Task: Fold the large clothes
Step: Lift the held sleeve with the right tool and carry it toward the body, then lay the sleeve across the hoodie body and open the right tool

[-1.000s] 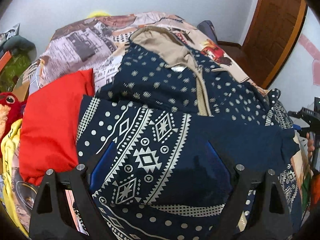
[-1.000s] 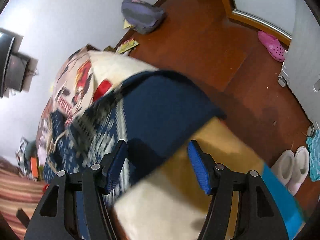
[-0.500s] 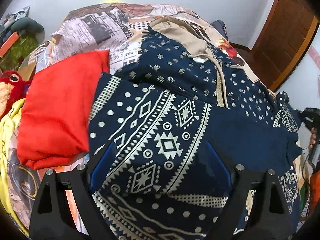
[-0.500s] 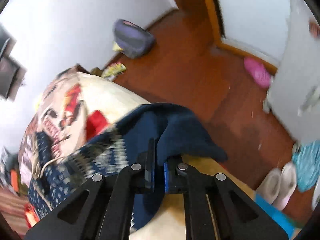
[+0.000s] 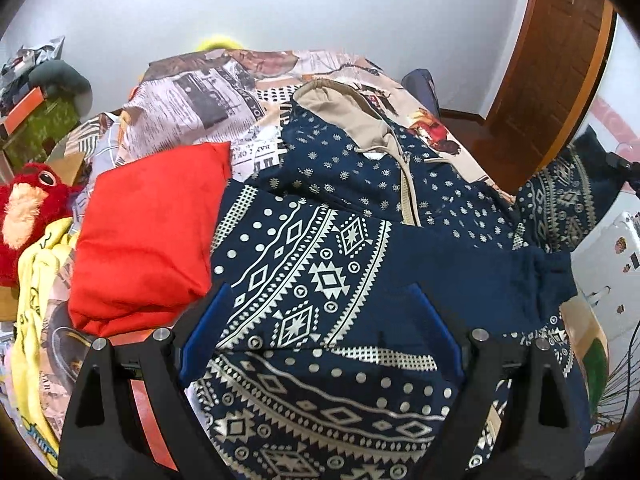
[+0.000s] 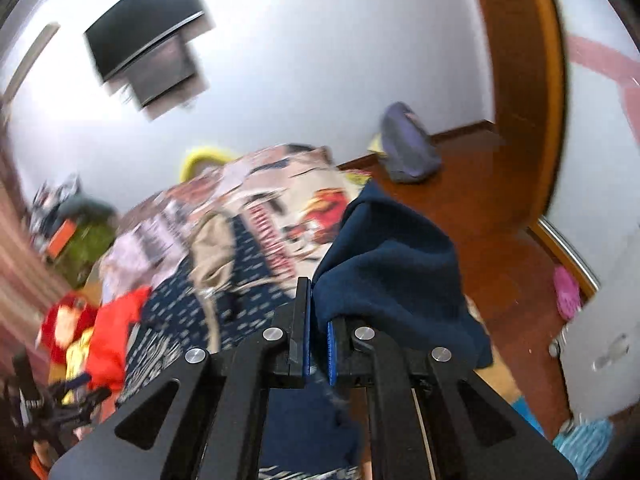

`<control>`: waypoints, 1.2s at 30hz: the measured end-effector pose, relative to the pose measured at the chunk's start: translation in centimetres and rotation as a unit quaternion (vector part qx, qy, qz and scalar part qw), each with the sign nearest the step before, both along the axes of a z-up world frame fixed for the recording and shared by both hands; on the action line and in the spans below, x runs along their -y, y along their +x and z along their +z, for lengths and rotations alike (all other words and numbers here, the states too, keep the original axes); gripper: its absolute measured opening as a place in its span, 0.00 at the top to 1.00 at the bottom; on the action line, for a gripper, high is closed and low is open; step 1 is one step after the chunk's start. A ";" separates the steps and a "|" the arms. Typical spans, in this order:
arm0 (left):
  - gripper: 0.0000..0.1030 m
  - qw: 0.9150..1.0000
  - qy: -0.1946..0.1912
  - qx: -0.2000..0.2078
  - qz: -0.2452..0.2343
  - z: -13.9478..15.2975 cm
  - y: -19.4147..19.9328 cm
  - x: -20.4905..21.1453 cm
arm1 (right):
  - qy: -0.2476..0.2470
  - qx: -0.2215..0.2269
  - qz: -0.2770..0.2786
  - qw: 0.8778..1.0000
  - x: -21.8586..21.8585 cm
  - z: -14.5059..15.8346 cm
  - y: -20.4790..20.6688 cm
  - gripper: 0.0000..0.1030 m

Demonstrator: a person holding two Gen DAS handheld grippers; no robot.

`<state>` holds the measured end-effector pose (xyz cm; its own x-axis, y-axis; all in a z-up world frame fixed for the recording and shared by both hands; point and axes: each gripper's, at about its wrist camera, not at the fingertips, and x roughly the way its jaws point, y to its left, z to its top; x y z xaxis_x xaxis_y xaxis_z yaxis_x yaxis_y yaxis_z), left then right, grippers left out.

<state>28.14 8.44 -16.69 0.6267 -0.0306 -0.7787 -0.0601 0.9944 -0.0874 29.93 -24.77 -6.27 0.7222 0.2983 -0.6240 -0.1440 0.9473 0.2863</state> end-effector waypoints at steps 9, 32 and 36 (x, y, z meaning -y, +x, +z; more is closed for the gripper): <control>0.13 1.000 -0.004 -0.010 0.010 -0.4 -2.7 -1.6 | -0.033 -0.108 0.093 0.989 -8.8 -8.0 0.3 0.94; 0.13 0.999 -0.005 -0.044 -0.009 -3.9 -1.6 0.9 | 0.031 -0.148 0.004 0.988 1.7 -8.8 -1.4 0.46; 0.13 0.999 -0.004 -0.049 -0.010 -4.3 -0.9 1.3 | 0.094 -0.198 -0.063 0.974 5.7 -13.1 1.1 0.46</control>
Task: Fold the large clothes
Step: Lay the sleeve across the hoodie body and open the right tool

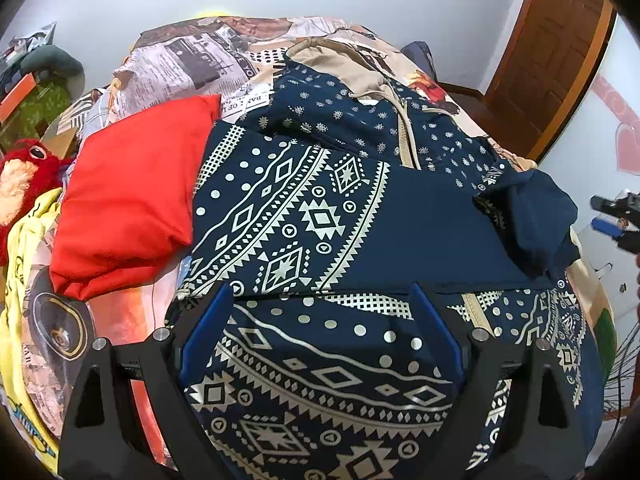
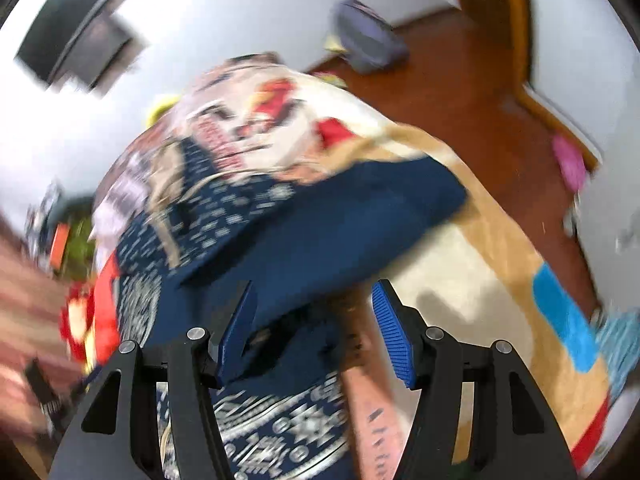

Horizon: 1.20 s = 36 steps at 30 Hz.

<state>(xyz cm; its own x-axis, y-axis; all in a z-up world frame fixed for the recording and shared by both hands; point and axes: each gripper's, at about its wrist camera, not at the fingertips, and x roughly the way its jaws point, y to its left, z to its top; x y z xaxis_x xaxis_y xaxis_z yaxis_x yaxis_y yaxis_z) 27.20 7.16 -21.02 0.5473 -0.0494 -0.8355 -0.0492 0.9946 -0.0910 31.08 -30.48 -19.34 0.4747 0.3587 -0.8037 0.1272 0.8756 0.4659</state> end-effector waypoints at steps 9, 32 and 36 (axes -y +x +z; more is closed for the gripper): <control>0.13 1.000 -0.004 -0.021 0.013 -1.6 1.5 -0.2 | 0.054 -0.024 -0.067 0.996 2.6 -4.3 3.0 0.54; 0.13 0.999 0.002 0.038 0.036 2.2 -3.7 -3.7 | -0.026 0.215 0.178 0.960 -16.7 14.7 -3.1 0.91; 0.13 0.998 0.005 0.053 0.045 3.3 -5.9 -5.5 | -0.051 0.207 0.238 0.948 -22.8 13.5 -4.9 0.91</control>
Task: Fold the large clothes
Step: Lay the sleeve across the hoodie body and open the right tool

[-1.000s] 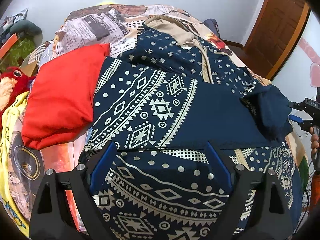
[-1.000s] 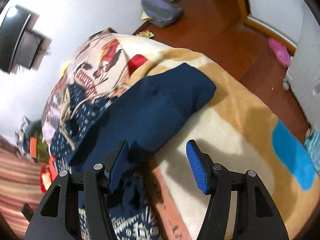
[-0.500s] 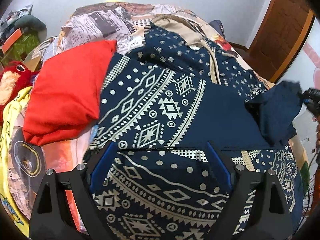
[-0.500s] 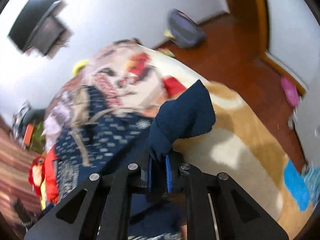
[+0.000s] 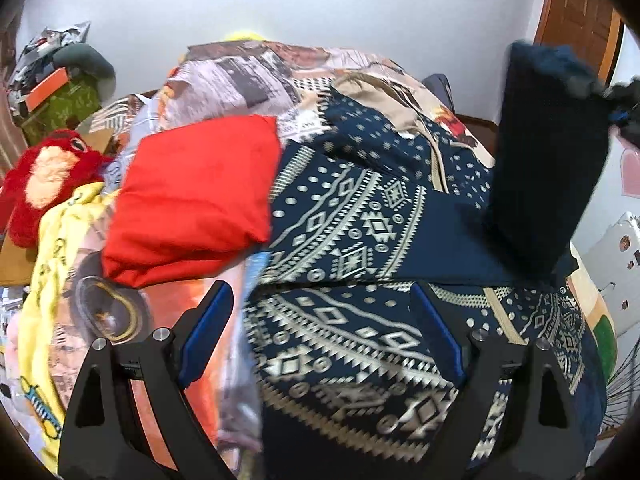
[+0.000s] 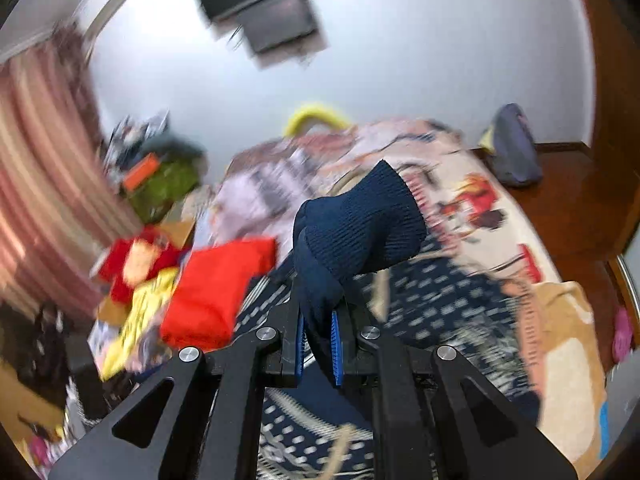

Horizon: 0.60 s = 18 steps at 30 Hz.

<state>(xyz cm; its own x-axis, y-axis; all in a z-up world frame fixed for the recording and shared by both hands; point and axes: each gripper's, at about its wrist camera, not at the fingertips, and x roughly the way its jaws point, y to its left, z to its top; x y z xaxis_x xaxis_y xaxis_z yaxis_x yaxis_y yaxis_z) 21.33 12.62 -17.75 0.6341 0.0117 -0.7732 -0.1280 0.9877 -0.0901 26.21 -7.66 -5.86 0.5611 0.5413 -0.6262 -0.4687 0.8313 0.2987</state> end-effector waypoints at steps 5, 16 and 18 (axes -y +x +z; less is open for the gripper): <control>0.13 1.000 -0.002 0.006 0.023 0.6 -3.0 -2.9 | -0.064 -0.069 0.068 0.993 -6.7 -6.5 -1.7 0.91; 0.13 0.997 -0.032 -0.047 0.048 -2.8 -6.5 -5.3 | -0.162 -0.182 0.164 0.956 -10.6 -13.7 -5.5 0.85; 0.13 0.997 -0.047 -0.051 0.042 -3.1 -6.3 -4.9 | -0.148 -0.175 0.168 0.959 -9.5 -12.4 -5.7 0.80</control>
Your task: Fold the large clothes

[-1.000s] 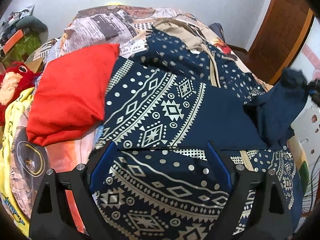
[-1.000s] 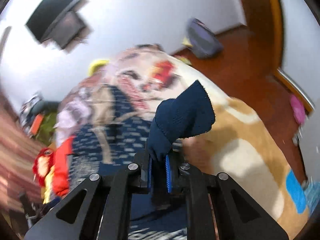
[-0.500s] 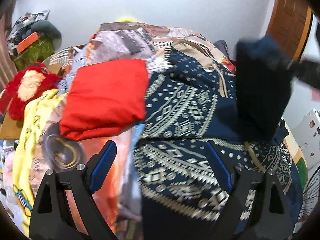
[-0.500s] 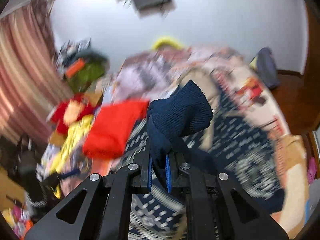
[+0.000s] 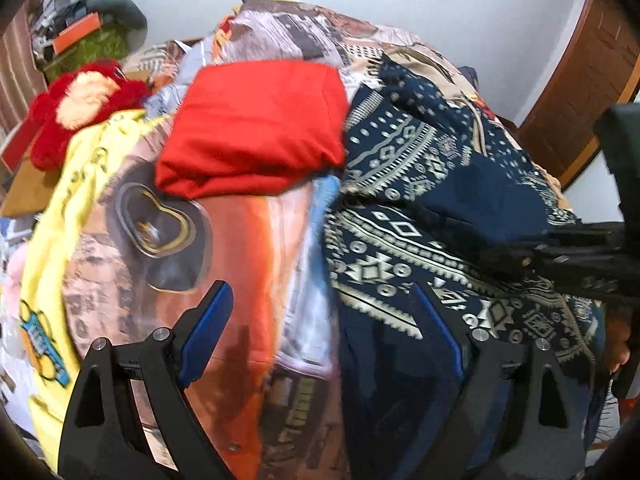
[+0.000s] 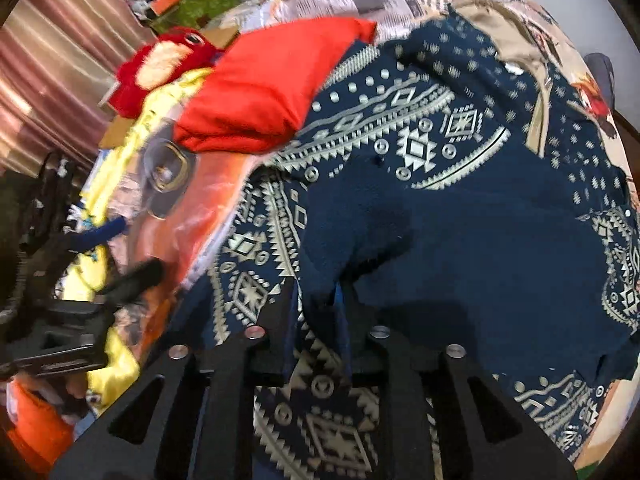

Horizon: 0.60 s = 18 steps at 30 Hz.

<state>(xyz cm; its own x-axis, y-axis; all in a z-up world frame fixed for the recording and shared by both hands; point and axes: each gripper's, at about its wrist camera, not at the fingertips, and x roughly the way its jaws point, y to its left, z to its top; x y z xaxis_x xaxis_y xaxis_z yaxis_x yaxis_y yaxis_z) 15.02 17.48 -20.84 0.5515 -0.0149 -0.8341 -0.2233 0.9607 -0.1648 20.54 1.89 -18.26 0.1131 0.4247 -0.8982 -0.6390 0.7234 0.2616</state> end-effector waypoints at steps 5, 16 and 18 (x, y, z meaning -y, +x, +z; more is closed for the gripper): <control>0.13 1.000 -0.017 0.006 -0.025 0.6 1.3 2.5 | 0.052 0.044 -0.046 0.997 5.1 4.6 0.8 0.62; 0.14 0.996 -0.018 -0.011 -0.088 -0.6 7.9 9.9 | 0.015 0.157 -0.190 0.969 17.5 8.1 3.5 0.49; 0.24 0.997 -0.014 -0.027 -0.075 -1.7 9.8 10.2 | 0.005 0.151 -0.206 0.967 19.5 7.3 3.8 0.49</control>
